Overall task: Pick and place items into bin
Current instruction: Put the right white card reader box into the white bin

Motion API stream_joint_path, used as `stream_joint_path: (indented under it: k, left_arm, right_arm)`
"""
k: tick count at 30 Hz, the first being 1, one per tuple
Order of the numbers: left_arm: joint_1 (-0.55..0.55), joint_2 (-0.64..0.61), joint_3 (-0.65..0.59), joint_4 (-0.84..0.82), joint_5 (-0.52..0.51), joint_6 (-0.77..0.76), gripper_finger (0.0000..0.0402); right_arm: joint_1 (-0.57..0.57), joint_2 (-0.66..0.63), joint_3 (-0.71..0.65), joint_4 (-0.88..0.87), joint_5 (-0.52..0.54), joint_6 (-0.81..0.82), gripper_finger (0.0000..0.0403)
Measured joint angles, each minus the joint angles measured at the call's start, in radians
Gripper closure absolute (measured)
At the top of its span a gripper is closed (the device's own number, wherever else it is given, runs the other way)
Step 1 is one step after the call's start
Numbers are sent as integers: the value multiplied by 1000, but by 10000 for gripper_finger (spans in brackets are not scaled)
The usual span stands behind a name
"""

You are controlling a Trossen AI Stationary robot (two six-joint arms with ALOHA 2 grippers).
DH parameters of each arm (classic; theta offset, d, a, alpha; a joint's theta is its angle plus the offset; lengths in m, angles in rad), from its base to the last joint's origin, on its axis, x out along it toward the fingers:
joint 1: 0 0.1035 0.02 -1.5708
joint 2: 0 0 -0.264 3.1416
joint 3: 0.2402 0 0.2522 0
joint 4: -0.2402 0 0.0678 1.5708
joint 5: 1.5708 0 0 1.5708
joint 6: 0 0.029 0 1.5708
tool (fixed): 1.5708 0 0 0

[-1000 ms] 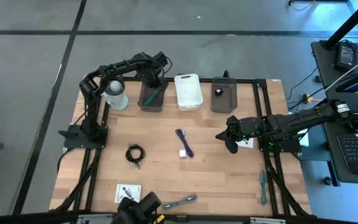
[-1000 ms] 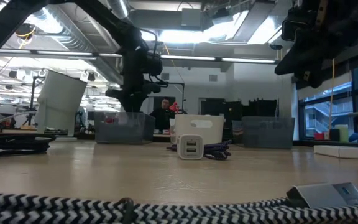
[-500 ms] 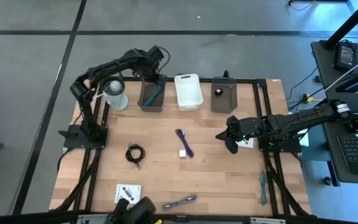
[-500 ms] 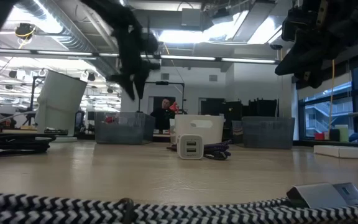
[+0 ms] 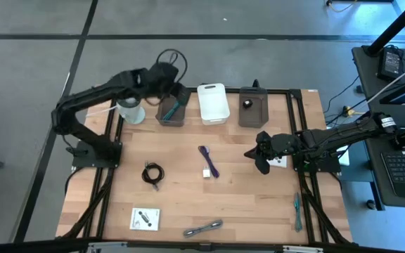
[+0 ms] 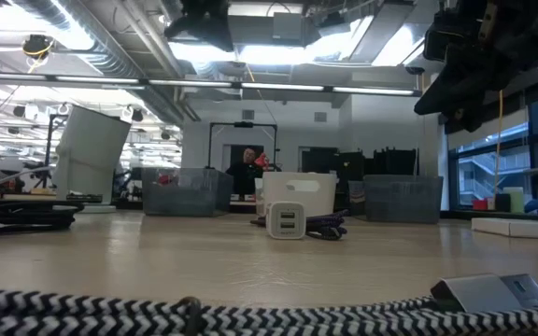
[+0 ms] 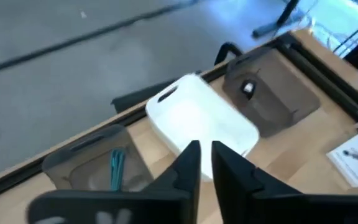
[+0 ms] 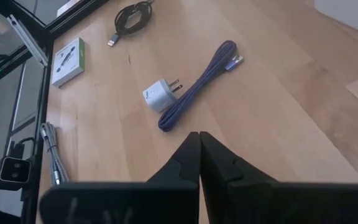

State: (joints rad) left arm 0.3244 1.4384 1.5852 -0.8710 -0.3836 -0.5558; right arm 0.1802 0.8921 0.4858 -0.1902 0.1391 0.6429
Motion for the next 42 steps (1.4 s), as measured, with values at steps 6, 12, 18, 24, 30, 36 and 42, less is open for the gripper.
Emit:
stream_joint_path:
  k: [6,12,18,24,30,36,42]
  left_arm:
    - [-225,22,-36,11,-217,-27,398]
    - [-406,48,-172,131,-306,-85,399]
    - [-525,50,-391,441,-313,-104,400]
    - [-611,50,-599,755,-332,27,400]
    - [-644,48,-752,955,-312,52,400]
    - [-625,4,-864,1178,-90,189,400]
    - [-558,-133,-979,1294,124,297,399]
  right_arm:
    - [-8,0,0,1,1,-48,398]
    - [-8,-5,51,-27,7,-131,398]
    - [-22,-5,263,-303,71,-259,400]
    - [-93,20,558,-678,80,-289,401]
    - [-201,151,836,-1049,82,-314,401]
    - [-291,315,923,-1322,80,-336,399]
    - [-320,386,785,-1362,9,-277,369]
